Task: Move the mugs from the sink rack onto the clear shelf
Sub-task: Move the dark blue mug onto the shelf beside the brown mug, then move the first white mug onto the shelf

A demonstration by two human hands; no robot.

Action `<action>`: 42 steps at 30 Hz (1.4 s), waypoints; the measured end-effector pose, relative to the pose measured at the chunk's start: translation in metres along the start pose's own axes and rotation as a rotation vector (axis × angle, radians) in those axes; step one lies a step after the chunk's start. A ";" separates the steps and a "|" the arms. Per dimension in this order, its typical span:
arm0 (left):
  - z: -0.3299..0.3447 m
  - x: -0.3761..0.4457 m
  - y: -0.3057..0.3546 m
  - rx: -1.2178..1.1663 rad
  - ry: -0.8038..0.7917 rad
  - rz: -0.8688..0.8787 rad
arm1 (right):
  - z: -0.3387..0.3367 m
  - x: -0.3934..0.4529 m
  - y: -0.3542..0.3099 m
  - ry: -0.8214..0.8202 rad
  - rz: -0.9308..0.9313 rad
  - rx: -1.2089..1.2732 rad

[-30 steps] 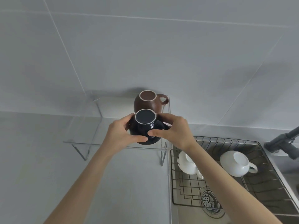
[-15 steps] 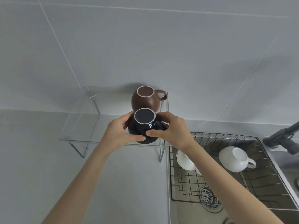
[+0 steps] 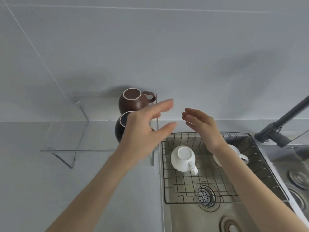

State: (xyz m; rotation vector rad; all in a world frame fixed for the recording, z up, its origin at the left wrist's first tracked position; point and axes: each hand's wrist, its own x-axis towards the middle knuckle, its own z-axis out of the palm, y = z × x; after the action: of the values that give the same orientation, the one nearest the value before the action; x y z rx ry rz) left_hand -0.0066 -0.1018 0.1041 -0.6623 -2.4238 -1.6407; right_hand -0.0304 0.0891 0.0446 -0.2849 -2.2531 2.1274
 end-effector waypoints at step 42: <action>0.137 0.028 -0.093 0.421 -0.544 -0.235 | -0.076 -0.017 0.092 0.011 0.125 -0.389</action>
State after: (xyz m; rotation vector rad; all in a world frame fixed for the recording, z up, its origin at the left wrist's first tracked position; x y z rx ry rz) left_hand -0.0540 0.0015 -0.0189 -0.8580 -3.2048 -1.0335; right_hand 0.0074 0.1664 -0.0404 -0.4555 -2.6960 1.7106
